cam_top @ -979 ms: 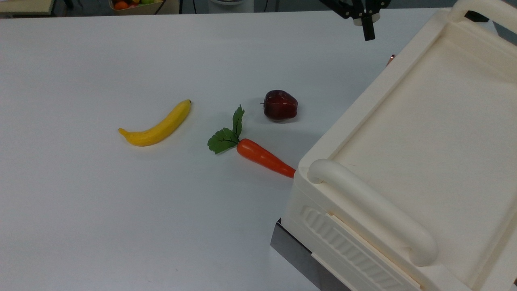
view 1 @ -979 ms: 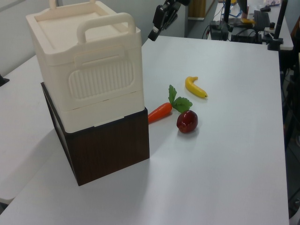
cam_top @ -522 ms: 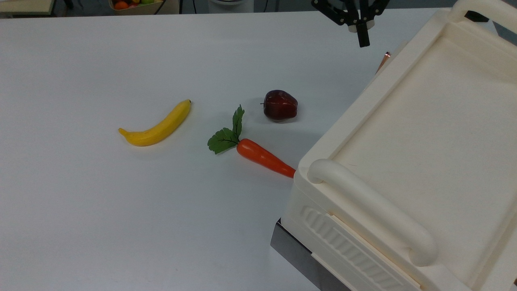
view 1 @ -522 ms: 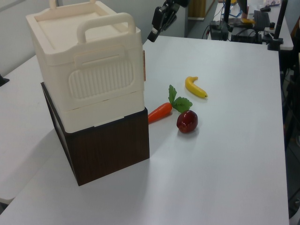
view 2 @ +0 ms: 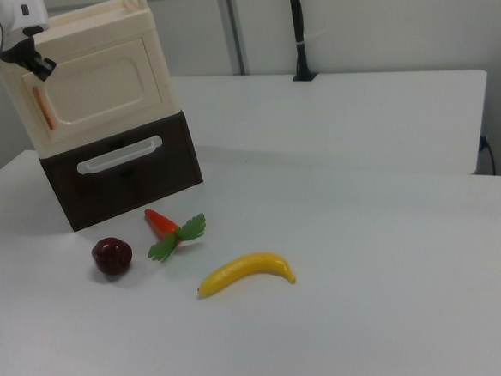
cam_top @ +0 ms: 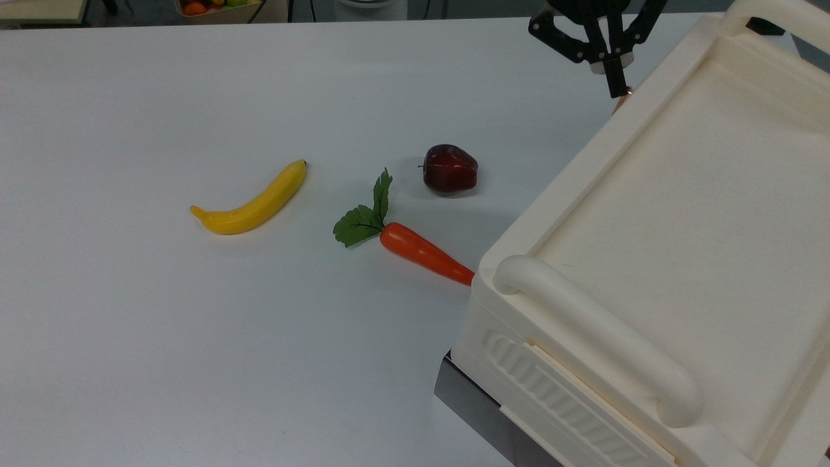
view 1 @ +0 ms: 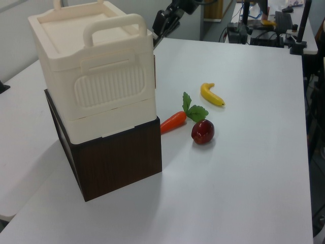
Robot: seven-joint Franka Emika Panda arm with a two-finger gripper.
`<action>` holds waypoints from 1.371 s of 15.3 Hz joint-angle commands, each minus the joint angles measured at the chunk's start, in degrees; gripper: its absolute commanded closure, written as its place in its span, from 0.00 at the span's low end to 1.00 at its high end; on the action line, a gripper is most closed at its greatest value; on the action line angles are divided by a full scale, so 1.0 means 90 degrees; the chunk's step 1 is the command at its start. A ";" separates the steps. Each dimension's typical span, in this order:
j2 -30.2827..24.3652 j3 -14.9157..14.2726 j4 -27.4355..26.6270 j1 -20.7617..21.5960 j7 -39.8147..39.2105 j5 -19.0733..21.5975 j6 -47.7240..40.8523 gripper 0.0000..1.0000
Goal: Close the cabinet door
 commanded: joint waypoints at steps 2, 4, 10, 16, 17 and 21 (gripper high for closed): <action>0.0045 -0.0019 -0.0058 0.0035 0.0081 0.0009 0.0260 1.00; 0.0055 -0.0019 -0.0068 0.0045 0.0081 0.0018 0.0416 1.00; 0.0133 -0.0019 -0.0068 0.0113 0.0071 -0.0001 0.0641 1.00; 0.0201 -0.0019 -0.0068 0.0123 -0.0017 -0.0001 0.0651 1.00; 0.0211 -0.0019 -0.0058 0.0123 -0.0046 -0.0001 0.0651 1.00; 0.0328 -0.0019 -0.0058 0.0123 -0.0095 -0.0001 0.0963 1.00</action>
